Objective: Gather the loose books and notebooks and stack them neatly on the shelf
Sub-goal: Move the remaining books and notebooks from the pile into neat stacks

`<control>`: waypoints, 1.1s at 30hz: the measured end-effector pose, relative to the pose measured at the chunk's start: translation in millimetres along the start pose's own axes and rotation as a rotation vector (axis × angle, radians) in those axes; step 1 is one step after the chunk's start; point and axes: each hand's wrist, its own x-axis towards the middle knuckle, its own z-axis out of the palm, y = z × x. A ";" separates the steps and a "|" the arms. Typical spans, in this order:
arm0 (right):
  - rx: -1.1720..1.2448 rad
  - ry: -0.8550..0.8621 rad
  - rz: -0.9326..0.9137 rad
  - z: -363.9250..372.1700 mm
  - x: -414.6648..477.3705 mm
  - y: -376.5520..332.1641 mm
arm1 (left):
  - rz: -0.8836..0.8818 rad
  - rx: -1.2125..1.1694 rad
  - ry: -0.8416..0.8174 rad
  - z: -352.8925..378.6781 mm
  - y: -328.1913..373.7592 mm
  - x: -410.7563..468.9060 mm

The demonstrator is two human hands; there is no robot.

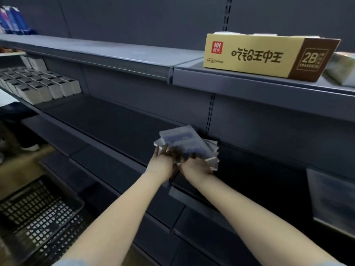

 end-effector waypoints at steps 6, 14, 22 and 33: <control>-0.084 0.142 -0.109 9.0 -20.2 15.2 | 0.072 0.014 0.079 0.0 -0.8 -12.4; -0.029 0.168 -0.041 9.0 -49.4 80.6 | 0.111 0.087 0.278 19.3 -9.1 -26.0; -0.013 0.307 -0.084 8.4 -61.0 52.0 | 0.314 0.107 0.612 6.4 34.1 -50.2; 0.217 0.183 -0.156 10.9 -79.0 82.4 | 0.424 0.050 0.430 24.3 21.6 -61.8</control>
